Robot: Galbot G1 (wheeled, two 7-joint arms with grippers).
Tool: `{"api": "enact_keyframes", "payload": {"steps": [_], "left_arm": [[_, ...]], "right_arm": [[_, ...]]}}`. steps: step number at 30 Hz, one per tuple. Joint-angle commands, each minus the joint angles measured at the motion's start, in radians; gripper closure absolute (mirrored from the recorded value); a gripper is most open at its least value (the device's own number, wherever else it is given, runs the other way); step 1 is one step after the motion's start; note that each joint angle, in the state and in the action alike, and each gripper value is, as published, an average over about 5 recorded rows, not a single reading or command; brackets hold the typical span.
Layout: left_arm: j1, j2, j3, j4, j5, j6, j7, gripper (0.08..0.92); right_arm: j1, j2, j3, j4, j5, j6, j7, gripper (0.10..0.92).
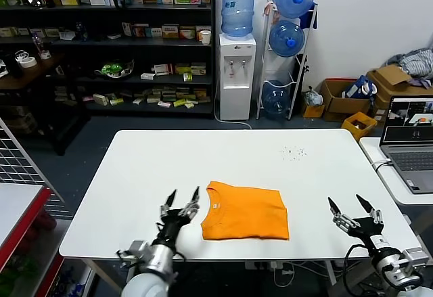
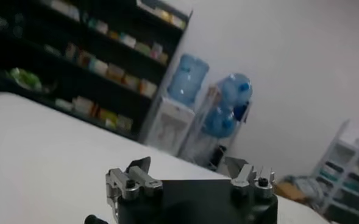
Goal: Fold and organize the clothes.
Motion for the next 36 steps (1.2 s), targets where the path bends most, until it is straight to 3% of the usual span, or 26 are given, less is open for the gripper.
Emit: {"api": "enact_keyframes", "payload": {"steps": [1, 14, 36], "left_arm": [[0.283, -0.059, -0.435, 0.010, 0.213, -0.443, 0.365, 0.178], [0.305, -0.173, -0.422, -0.005, 0.232, -0.456, 0.390, 0.177], [0.314, -0.189, -0.398, -0.006, 0.254, -0.451, 0.383, 0.177]], "right_arm": [[0.033, 0.200, 0.095, -0.125, -0.180, 0.297, -0.141, 0.203], [0.013, 0.369, 0.133, -0.112, -0.338, 0.397, -0.163, 0.203], [0.030, 0.362, 0.121, -0.113, -0.346, 0.376, -0.176, 0.203]]}}
